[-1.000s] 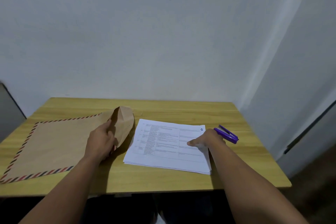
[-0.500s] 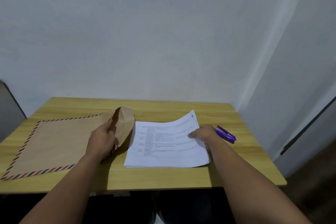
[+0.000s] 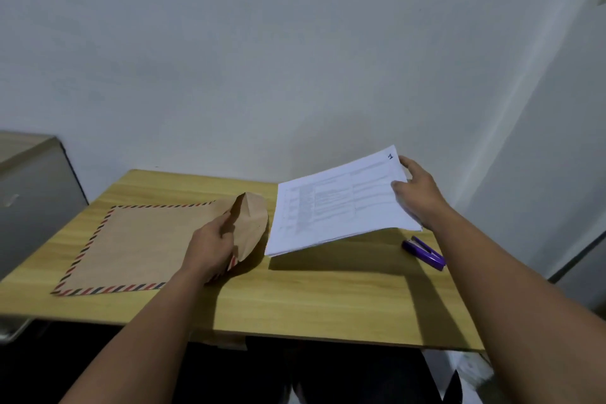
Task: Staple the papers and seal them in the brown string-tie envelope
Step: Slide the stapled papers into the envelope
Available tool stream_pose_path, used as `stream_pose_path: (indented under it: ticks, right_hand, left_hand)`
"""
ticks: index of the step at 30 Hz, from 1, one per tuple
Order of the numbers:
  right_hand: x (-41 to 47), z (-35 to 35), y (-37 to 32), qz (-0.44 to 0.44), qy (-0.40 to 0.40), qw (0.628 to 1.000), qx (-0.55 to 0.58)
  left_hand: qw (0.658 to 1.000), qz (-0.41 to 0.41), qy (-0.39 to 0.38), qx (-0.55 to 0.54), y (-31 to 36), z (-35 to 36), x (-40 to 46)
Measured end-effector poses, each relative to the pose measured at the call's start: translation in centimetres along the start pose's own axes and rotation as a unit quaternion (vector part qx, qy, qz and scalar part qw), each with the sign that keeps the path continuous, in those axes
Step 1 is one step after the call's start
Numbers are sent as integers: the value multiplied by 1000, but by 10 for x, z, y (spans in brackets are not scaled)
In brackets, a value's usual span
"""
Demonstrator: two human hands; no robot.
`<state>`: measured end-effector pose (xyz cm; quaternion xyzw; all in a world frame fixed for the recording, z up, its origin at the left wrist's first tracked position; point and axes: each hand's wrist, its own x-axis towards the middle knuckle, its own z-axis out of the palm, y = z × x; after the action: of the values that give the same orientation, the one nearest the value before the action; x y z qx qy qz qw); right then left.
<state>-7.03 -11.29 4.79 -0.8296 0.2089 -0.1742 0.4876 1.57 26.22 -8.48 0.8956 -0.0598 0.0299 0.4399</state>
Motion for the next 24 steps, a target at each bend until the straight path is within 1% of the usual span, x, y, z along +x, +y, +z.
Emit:
stream_pose_path:
  ticks: [5, 13, 16, 19, 24]
  right_hand:
    - [2, 9, -15, -9, -35, 999, 17]
    - [0, 56, 0, 18, -67, 997, 24]
    - [6, 66, 2, 23, -71, 997, 23]
    - [14, 73, 1, 22, -62, 998, 9]
    - [22, 81, 0, 32, -59, 998, 5]
  left_hand:
    - [1000, -4, 9, -1, -3, 1, 2]
    - [1000, -3, -12, 12, -7, -3, 1]
    - [999, 10, -27, 34, -5, -2, 1]
    - [996, 28, -23, 84, -3, 0, 2]
    - [989, 58, -25, 131, 1, 4, 4]
